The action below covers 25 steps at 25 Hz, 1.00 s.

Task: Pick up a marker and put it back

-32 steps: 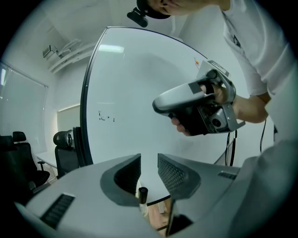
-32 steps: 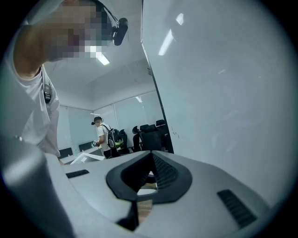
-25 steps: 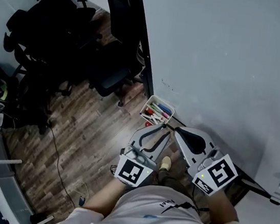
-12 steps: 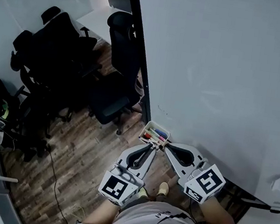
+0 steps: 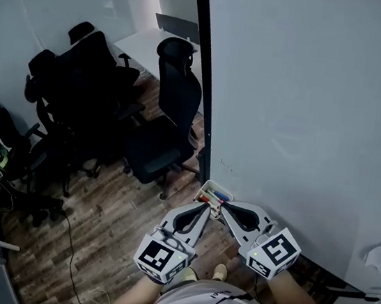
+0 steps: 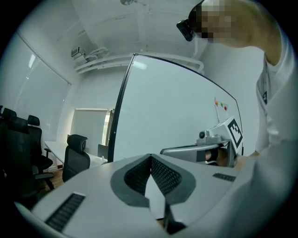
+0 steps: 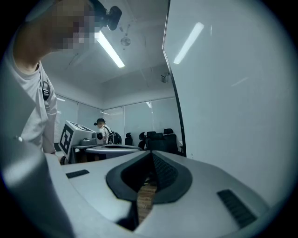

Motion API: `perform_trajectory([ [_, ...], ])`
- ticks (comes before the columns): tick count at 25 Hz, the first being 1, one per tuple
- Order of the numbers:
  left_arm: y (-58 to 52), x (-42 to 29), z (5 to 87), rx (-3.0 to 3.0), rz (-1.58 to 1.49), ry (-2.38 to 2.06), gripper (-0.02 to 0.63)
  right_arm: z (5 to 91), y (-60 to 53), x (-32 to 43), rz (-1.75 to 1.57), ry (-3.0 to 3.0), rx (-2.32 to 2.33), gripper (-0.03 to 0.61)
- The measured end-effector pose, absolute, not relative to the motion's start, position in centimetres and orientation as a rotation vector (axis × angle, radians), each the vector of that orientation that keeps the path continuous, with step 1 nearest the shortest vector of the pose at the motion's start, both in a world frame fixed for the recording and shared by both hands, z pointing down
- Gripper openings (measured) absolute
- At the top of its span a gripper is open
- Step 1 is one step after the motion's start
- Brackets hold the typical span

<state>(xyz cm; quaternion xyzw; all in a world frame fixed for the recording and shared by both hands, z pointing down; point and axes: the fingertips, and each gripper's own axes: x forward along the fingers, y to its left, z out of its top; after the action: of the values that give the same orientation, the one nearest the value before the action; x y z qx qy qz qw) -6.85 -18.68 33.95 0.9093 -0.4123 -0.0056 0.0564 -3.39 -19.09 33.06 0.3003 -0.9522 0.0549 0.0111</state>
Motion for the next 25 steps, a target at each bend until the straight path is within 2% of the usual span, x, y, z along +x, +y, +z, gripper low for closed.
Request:
perform_trajectory([
  [25,-18.5,-7.5,32.7,2.738,-0.071,-1.263,0.011,33.1,-18.4,-4.2,0.216,-2.961,0.94,0.012],
])
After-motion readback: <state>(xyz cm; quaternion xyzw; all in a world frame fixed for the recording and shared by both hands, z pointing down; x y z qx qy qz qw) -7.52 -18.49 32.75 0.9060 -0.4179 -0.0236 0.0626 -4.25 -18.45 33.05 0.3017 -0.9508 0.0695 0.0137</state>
